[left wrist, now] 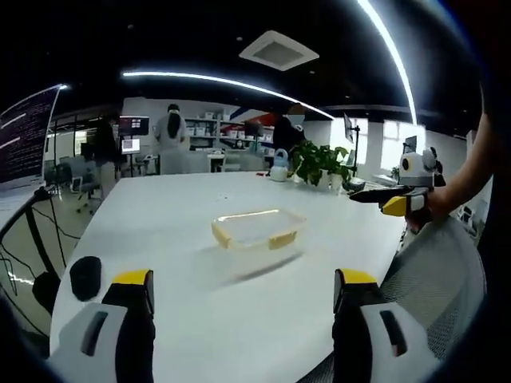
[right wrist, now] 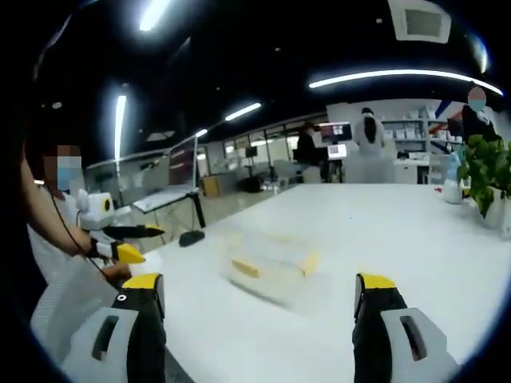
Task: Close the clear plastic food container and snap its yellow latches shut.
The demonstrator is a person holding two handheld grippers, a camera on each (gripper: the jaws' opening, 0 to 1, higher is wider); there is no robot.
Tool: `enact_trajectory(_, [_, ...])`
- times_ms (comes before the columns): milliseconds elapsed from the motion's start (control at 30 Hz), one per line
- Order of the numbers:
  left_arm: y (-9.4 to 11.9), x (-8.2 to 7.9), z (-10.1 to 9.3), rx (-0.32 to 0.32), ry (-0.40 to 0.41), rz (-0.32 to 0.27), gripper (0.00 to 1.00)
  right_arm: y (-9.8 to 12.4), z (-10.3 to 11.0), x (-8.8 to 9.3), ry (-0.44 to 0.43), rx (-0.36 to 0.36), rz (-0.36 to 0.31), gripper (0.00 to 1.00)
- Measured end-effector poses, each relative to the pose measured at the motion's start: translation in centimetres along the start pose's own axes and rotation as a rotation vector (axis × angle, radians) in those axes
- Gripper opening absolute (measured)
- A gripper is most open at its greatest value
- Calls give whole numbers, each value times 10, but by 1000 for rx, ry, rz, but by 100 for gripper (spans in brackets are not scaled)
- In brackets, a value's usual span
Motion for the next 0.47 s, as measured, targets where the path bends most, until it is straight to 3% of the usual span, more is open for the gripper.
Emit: enact_trajectory(467, [0,1,-6,9,9,16,94,1,0,2,-4,-3,5,100])
Point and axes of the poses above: the point that each gripper's makers call its tool centre point, and the gripper's own axes: y roughly backward along the fingers, z roughly to its left, x roughly out of its underside, the point moved 6 cm from there along y, roughly backward along the fingers, and after that the axes turned 7 degrees about -z, right-handed, at the moved point
